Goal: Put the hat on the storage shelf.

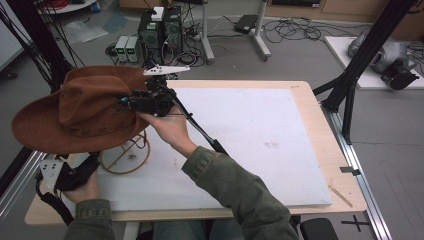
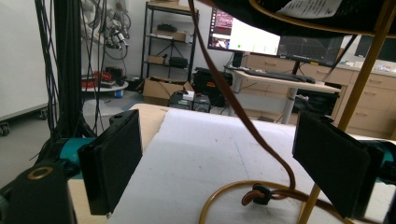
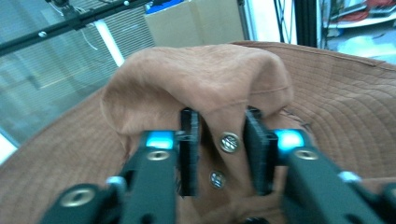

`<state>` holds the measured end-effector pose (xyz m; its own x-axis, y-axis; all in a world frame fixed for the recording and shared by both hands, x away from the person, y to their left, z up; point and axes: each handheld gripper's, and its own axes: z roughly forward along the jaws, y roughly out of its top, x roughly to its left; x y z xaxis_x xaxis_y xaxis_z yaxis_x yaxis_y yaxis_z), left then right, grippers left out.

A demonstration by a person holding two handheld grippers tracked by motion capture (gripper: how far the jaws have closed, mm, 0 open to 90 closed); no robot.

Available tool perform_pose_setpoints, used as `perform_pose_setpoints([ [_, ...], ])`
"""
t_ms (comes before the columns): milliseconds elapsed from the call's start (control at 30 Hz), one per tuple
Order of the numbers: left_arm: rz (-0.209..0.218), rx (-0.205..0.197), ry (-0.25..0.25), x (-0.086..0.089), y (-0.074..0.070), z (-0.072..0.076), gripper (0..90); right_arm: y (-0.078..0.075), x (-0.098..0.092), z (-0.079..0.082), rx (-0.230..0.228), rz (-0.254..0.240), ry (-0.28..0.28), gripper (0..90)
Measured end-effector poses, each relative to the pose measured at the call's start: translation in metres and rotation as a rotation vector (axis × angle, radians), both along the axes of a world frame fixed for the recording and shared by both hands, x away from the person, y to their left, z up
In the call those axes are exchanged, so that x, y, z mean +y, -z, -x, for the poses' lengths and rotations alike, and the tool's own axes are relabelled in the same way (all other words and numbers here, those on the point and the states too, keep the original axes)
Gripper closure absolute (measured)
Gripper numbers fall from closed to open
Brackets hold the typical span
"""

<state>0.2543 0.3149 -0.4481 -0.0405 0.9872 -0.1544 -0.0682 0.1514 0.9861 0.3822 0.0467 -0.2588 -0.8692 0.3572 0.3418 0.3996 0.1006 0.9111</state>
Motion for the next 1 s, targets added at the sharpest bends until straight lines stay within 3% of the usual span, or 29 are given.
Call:
perform_pose_setpoints([
  [267, 0.006, -0.002, 0.005, -0.001, 0.001, 0.003, 16.3, -0.005, -0.012, 0.004, -0.005, -0.028, 0.045, 39.5],
  [400, -0.003, 0.002, 0.007, -0.001, 0.001, 0.003, 16.2, -0.009, -0.03, 0.007, -0.052, -0.064, 0.09, 36.8],
  [667, 0.003, 0.004, 0.006, -0.001, 0.001, 0.003, 16.2, -0.01, -0.074, 0.007, -0.08, -0.134, 0.169, 34.0],
  [800, -0.001, 0.005, 0.007, -0.001, 0.001, 0.002, 16.2, -0.016, -0.098, 0.014, -0.149, -0.137, 0.226, 32.2],
  [1000, -0.003, 0.007, 0.01, -0.002, 0.001, 0.002, 16.2, -0.024, -0.133, 0.02, -0.19, -0.145, 0.303, 30.9],
])
